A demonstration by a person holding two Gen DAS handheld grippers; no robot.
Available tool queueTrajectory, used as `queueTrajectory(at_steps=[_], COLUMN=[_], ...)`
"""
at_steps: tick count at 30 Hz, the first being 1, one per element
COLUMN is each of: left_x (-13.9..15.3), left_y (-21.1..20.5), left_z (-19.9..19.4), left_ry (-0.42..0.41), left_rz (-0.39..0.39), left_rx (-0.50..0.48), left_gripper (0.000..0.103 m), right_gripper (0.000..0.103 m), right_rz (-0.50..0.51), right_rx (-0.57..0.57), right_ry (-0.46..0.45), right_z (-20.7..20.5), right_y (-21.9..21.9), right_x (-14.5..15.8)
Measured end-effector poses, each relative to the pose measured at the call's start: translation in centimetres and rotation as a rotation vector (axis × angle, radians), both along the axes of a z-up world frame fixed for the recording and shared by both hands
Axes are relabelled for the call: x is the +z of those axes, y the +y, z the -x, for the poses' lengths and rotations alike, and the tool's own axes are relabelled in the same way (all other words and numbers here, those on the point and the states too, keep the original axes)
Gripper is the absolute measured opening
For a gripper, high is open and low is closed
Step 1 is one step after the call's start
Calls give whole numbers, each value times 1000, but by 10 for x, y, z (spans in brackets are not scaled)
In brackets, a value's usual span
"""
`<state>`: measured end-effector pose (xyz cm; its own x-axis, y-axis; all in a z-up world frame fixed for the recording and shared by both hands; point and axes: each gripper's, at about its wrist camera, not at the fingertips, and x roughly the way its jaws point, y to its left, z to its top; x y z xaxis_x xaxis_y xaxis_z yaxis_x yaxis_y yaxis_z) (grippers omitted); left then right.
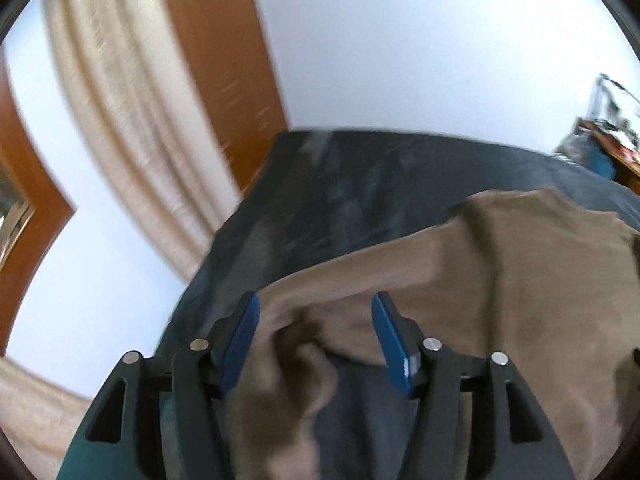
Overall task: Fold clothes
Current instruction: 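Smooth the sweater body flat with both grippers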
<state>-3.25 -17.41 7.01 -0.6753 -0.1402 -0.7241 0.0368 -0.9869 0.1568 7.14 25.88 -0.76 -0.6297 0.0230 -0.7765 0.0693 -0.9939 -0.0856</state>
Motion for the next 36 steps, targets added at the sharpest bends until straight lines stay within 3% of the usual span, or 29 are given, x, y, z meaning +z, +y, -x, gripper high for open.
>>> queueTrajectory(at_steps=[4,7,10,14,20,24,25,27,31,36], left_x=[5,-17,-50,-85,-98,-98,-97,-97,-96,-90], left_y=[51,82,96,81,41,24,21,18,14,14], left_z=[11,30,50,76,96,105,107,111,117,114], left_ry=[3,-62,-148,-225,-231,-197,-191,-171,-156,-163], left_rz=[-22,-3,13,13,-39,2,13,63,101,85], left_rx=[-126,-180,-153,-39,60,111,121,145,159,158], left_gripper=[74,74,74,74,75,76,76,76,76,76], right_gripper=[81,82,82,82,82,83,83,83,83,83], right_rz=[20,40,65,122,-26,-109,-9,13,-9,5], right_rx=[0,2,1,7,-120,-204,-221,-226,-231,-264], right_ry=[1,3,7,9,0,-9,-33,-37,-40,-42], right_z=[-1,-1,-2,-1,15,26,28,28,31,30], right_y=[2,4,7,17,62,93,107,113,110,105], right_x=[0,1,2,5,2,0,-1,-2,-2,7])
